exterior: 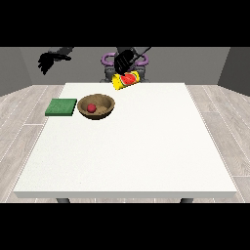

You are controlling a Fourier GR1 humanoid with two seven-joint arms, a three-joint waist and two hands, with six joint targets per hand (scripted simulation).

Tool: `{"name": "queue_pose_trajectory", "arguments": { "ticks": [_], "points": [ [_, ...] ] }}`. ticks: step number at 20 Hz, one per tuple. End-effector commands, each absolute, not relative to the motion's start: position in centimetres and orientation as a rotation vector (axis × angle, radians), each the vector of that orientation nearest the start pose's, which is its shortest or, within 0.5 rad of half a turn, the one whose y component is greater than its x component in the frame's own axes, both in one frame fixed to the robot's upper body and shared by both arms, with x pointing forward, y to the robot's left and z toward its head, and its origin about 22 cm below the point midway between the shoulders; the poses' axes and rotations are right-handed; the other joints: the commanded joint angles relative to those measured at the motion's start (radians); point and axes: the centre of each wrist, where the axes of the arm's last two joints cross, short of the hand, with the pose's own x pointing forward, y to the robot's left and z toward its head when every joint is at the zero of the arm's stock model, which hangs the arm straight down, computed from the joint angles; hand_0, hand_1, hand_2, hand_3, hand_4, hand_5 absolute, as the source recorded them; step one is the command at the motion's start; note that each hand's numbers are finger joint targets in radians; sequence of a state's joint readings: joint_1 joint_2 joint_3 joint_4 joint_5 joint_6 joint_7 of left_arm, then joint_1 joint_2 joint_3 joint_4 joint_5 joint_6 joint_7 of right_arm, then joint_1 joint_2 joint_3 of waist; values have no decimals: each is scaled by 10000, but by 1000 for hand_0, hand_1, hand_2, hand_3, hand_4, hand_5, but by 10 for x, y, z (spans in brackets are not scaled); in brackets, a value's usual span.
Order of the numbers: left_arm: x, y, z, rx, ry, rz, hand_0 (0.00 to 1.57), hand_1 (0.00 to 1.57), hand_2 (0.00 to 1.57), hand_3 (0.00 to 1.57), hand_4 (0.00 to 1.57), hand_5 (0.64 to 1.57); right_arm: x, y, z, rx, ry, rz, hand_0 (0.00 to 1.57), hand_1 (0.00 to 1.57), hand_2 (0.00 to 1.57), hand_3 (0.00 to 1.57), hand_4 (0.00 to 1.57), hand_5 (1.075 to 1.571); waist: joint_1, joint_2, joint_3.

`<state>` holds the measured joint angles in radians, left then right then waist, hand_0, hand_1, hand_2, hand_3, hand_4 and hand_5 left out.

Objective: Pick the cup and pour the ball into the bowl, then pick the bowl and place it on the pad

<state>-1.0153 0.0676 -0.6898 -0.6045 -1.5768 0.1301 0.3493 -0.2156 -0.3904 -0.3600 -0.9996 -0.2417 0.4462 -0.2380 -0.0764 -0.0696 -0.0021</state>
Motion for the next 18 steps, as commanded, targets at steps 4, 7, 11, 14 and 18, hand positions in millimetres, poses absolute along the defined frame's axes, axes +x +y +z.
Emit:
{"name": "queue_pose_trajectory", "arguments": {
  "ticks": [4, 7, 11, 14, 18],
  "points": [
    [402, 83, 77, -21951, 27962, 18305, 1236, 1236, 1543, 1425, 1513, 1196, 255, -435, -14, -207, -15784, -1082, 0, 0, 0, 0, 0, 1567, 1285, 247, -77],
    [392, 91, 67, -20822, 34117, 14455, 897, 897, 851, 476, 1264, 1437, 269, -418, -12, -5, -16086, -1148, 0, 0, 0, 0, 251, 1567, 1369, 811, -190],
    [379, 115, 55, -17556, 39915, 8792, 0, 0, 0, 0, 0, 1541, 293, -392, 0, 490, -17012, -1079, 0, 0, 0, 0, 331, 1568, 897, 2080, -221],
    [370, 118, 68, -11158, 42515, 6210, 0, 0, 0, 0, 0, 1556, 304, -371, -1, 365, -17096, -1118, 0, 0, 0, 0, 293, 1570, 1283, 2377, -141],
    [346, 123, 53, -4795, 43159, 5793, 0, 0, 0, 0, 0, 1565, 308, -346, -17, -257, -16898, -2049, 0, 0, 0, 0, 213, 1571, 2288, 2560, -24]
  ]
}}
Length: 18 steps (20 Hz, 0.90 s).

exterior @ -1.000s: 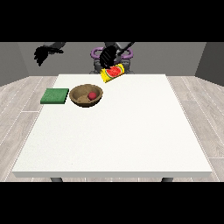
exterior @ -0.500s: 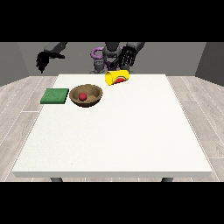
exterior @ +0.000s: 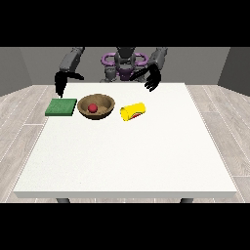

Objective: Pick the cup and pour the ball into the bowl, then pick the bowl and place it on the pad

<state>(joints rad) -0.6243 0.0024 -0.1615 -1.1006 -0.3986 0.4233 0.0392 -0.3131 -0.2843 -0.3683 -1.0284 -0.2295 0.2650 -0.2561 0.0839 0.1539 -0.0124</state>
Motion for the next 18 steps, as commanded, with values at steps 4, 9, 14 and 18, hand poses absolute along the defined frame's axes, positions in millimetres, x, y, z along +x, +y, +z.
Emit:
{"name": "queue_pose_trajectory", "arguments": {
  "ticks": [4, 9, 14, 18],
  "points": [
    [334, 124, 46, 468, -19328, -3197, 0, 0, 0, 0, 0, 1564, 327, -340, -10, -758, -17234, -2940, 0, 0, 0, 0, 319, 1570, 1515, 757, 123],
    [338, 181, 28, 956, -18950, -2734, 0, 0, 0, 0, 0, 1564, 337, -324, -20, -350, -16737, -2779, 0, 0, 0, 0, 306, 1568, 789, 470, 126],
    [338, 189, 61, 553, -19387, -3022, 0, 0, 0, 0, 0, 1564, 340, -353, -27, -630, -16915, -3181, 0, 0, 0, 0, 244, 1566, 1082, 786, 132],
    [332, 208, 51, 1035, -19496, -2973, 0, 0, 0, 0, 0, 1565, 337, -341, -44, -390, -16698, -3092, 0, 0, 0, 0, 201, 1562, 897, 779, 131]
  ]
}}
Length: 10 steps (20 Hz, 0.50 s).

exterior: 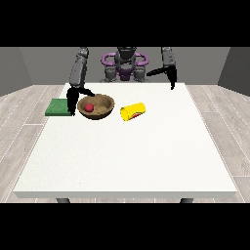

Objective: Pick the cup and pour the ball into the bowl, then pick the bowl and place it on the pad

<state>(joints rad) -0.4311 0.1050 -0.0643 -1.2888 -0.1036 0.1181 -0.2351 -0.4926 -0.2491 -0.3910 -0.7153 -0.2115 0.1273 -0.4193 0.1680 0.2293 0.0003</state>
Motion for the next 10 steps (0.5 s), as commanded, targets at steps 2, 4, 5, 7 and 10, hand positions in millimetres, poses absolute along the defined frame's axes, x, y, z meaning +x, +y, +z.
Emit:
{"name": "queue_pose_trajectory", "arguments": {
  "ticks": [2, 4, 5, 7, 10],
  "points": [
    [344, 203, 67, 1126, -20084, -2982, 0, 0, 0, 0, 0, 1566, 354, -322, -33, -541, -17317, -2841, 0, 0, 0, 0, 116, 1563, 65, 753, 3],
    [331, 196, 65, 1208, -19833, -2898, 0, 0, 0, 0, 0, 1566, 347, -336, -43, -506, -17022, -2994, 0, 0, 0, 0, 100, 1563, 113, 426, 5],
    [346, 214, 90, 1011, -20075, -2688, 0, 0, 0, 0, 0, 1566, 354, -337, -33, -511, -17180, -2934, 0, 0, 0, 0, 142, 1564, 1, 589, 4],
    [327, 192, 61, 1078, -19593, -2817, 0, 0, 0, 0, 0, 1565, 347, -310, -57, -551, -16505, -2682, 0, 0, 0, 0, 64, 1562, 25, 75, 3],
    [327, 203, 67, 781, -19929, -3027, 0, 0, 0, 0, 0, 1566, 338, -333, -63, -590, -14984, -4569, 0, 0, 0, 0, 464, 1547, 327, 666, 4]
  ]
}}
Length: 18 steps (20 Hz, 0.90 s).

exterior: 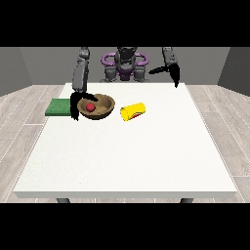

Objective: Pick the cup and pour the ball into the bowl, then pick the bowl and place it on the pad

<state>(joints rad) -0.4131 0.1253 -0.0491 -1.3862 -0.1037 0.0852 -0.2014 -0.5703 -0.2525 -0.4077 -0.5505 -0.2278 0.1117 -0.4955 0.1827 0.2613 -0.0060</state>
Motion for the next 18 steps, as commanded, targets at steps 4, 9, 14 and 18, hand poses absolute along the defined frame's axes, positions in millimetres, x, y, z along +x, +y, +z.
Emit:
{"name": "queue_pose_trajectory", "arguments": {
  "ticks": [4, 9, 14, 18],
  "points": [
    [336, 195, 102, 379, -20610, -3241, 0, 0, 0, 0, 470, 1564, 307, -361, -80, -4366, -13860, -2585, 1571, 1571, 1571, 1088, 850, 1505, 790, 704, 37],
    [341, 183, 96, 132, -20547, -3482, 0, 0, 0, 0, 714, 1515, 312, -361, -69, -6687, -13946, -1198, 1571, 1571, 1571, 1486, 928, 1563, 945, 681, 3],
    [334, 198, 56, 100, -19222, -2965, 0, 0, 0, 0, 955, 1423, 326, -372, -44, -7172, -12190, -1220, 1571, 1571, 1571, 1047, 862, 1567, 777, -946, 17],
    [327, 230, 16, 698, -17370, -2043, 0, 0, 0, 0, 989, 1419, 350, -344, -25, -6755, -10910, -469, 1571, 1571, 1571, 966, 821, 1564, -197, -2755, 27]
  ]
}}
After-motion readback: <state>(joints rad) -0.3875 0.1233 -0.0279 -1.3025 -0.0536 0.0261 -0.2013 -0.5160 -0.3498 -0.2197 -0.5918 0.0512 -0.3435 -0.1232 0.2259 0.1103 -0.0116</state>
